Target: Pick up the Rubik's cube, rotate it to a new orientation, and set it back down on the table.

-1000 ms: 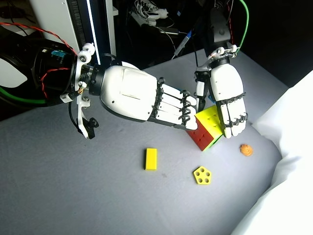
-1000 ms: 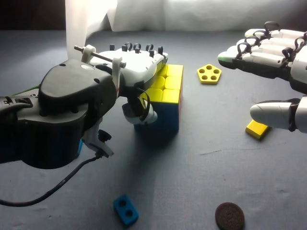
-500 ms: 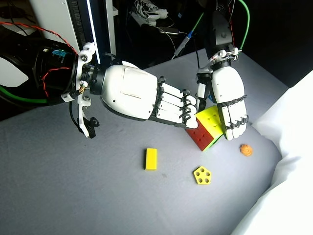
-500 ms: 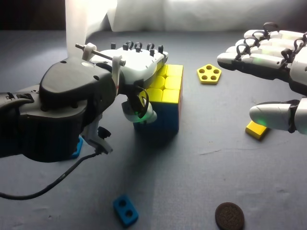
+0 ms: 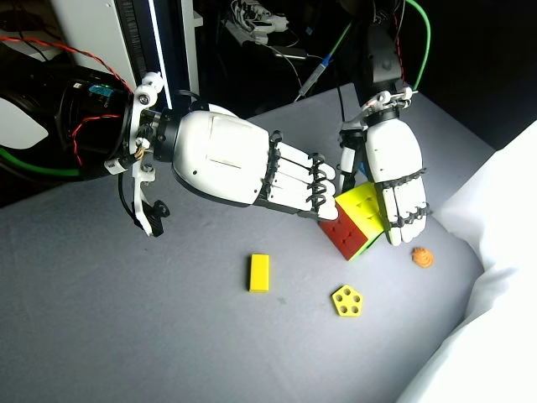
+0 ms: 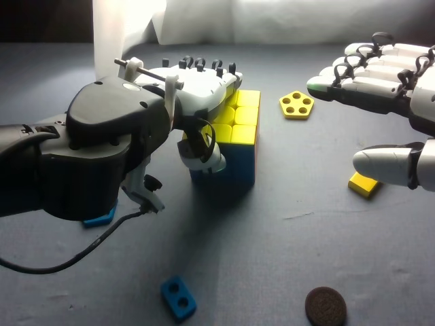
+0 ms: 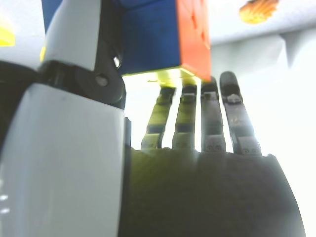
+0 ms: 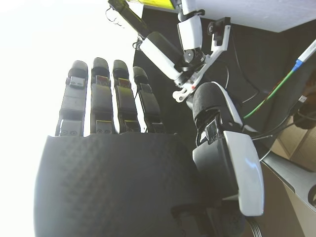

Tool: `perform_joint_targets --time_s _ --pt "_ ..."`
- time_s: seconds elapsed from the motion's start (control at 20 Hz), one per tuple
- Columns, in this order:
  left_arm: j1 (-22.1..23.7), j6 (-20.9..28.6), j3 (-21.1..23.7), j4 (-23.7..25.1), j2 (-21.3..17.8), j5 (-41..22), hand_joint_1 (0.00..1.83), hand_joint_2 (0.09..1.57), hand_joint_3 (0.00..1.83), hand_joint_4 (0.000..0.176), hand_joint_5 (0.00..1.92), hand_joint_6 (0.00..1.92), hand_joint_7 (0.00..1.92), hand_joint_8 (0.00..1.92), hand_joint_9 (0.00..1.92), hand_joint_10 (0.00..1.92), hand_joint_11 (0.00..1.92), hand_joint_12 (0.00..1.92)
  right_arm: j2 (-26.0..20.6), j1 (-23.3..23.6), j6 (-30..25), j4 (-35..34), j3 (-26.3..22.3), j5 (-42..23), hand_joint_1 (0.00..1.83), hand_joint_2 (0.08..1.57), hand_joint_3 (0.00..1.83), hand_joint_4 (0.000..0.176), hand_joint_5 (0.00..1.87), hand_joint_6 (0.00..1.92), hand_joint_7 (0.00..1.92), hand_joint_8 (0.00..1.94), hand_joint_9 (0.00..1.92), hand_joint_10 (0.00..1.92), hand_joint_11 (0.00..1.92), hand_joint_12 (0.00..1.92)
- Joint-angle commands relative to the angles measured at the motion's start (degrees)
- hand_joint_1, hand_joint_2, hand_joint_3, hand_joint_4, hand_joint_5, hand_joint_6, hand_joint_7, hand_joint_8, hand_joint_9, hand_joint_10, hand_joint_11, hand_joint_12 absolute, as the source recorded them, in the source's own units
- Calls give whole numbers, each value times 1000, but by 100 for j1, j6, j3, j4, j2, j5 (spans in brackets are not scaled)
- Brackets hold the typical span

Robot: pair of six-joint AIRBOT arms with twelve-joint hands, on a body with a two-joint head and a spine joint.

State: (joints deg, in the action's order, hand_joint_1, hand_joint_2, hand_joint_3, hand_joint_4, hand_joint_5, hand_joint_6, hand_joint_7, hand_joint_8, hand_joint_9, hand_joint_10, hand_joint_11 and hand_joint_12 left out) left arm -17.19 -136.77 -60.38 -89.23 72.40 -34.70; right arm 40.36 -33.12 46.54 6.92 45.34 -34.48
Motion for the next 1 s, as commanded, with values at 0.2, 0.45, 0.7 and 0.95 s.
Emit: perform_joint_targets --time_s 0.2,0.45,0.7,0.95 --pt "-4 -10 -102 257 60 -87 927 1138 4 0 0 0 0 0 5 1 0 260 -19 21 -14 -51 -18 -697 0 1399 2 0 47 2 71 0 69 3 0 39" --pt "-86 -10 -94 211 37 -87 936 1143 2 0 0 0 0 0 11 3 0 235 -20 17 -14 -50 -18 -699 0 1389 0 0 60 1 86 4 91 3 0 105" --pt "-99 -10 -62 168 -18 -167 920 1138 0 0 0 0 0 0 0 0 0 177 -20 16 -14 -49 -18 -704 0 1393 1 0 37 1 61 0 70 1 0 0" --pt "-102 -10 -31 163 -83 -209 903 1147 4 0 0 0 0 0 2 0 0 186 -21 14 -14 -49 -18 -707 0 1389 0 0 45 4 72 3 83 6 6 7"
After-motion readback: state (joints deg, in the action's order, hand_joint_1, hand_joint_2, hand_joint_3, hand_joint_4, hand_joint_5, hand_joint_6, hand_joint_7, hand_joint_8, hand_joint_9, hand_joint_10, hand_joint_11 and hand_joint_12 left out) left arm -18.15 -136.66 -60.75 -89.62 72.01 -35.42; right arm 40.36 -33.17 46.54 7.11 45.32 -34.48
